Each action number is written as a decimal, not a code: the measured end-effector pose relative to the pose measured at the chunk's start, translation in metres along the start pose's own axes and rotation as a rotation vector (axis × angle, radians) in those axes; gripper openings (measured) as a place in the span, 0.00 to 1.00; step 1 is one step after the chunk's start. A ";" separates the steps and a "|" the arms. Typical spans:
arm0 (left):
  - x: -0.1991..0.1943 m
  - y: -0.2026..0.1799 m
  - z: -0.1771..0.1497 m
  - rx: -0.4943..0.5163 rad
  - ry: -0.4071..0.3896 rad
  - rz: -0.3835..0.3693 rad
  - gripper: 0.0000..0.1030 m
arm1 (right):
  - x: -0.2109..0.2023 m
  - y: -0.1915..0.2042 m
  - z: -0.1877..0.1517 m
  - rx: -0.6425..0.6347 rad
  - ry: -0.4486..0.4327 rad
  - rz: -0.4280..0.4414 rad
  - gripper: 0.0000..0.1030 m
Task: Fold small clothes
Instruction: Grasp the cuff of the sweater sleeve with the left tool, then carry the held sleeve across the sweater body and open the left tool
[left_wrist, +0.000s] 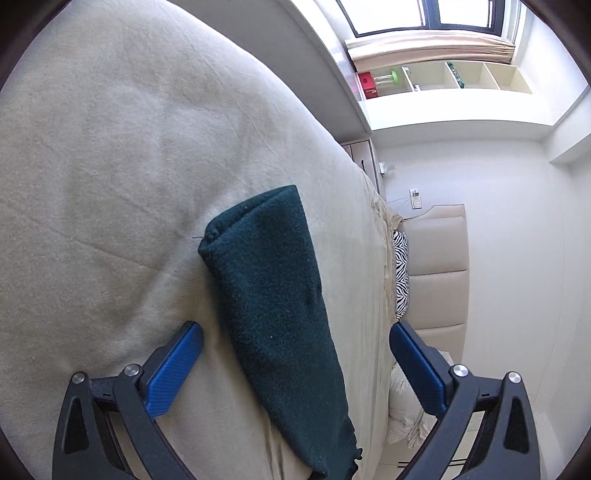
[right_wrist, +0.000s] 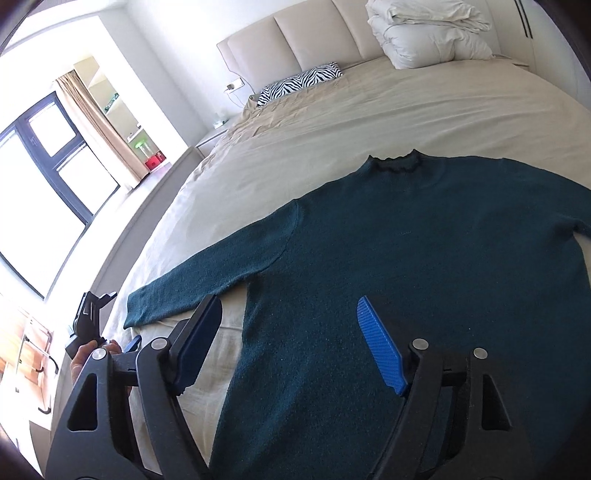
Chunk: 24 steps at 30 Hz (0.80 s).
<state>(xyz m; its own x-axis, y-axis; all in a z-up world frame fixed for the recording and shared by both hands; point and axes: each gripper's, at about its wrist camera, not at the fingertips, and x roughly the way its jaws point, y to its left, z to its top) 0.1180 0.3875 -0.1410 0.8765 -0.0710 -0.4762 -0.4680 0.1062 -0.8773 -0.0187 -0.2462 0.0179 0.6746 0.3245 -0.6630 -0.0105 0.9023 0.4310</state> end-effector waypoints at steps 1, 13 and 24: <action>0.003 -0.001 0.002 -0.008 -0.006 -0.002 0.99 | 0.001 -0.001 0.000 0.005 -0.001 0.002 0.72; 0.038 -0.002 0.018 -0.057 0.010 0.017 0.16 | 0.000 -0.036 -0.002 0.083 -0.004 0.019 0.72; 0.062 -0.181 -0.137 0.765 0.139 0.017 0.08 | -0.017 -0.108 0.002 0.212 -0.037 0.004 0.68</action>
<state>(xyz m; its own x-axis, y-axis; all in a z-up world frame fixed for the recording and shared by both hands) 0.2417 0.2282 -0.0202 0.8239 -0.1819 -0.5367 -0.2287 0.7598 -0.6086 -0.0280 -0.3500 -0.0165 0.7012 0.3137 -0.6403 0.1397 0.8202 0.5548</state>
